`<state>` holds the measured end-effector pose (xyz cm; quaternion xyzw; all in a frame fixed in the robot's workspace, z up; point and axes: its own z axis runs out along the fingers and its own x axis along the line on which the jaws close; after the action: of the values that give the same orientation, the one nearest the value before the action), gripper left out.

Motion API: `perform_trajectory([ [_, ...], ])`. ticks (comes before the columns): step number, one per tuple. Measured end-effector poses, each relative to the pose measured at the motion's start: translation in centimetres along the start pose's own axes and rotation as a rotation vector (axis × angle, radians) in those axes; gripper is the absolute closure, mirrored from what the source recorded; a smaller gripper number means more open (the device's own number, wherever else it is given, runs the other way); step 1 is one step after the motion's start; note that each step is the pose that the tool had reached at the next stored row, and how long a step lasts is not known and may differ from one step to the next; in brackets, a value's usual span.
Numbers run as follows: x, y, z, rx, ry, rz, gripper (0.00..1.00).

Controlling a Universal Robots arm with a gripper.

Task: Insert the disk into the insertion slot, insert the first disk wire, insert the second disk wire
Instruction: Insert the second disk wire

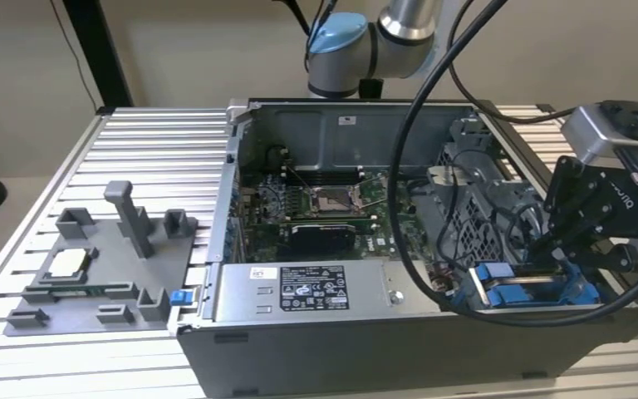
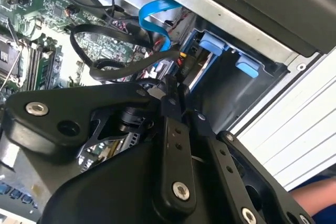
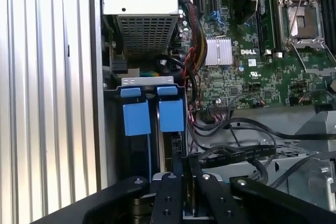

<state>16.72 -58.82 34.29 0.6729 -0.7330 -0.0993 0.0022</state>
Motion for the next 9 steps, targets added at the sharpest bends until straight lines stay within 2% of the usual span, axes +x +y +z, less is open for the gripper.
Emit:
perform_trajectory([
  [9, 0.13, -0.02, -0.02, -0.0001, 0.0007, 0.0, 1.0],
])
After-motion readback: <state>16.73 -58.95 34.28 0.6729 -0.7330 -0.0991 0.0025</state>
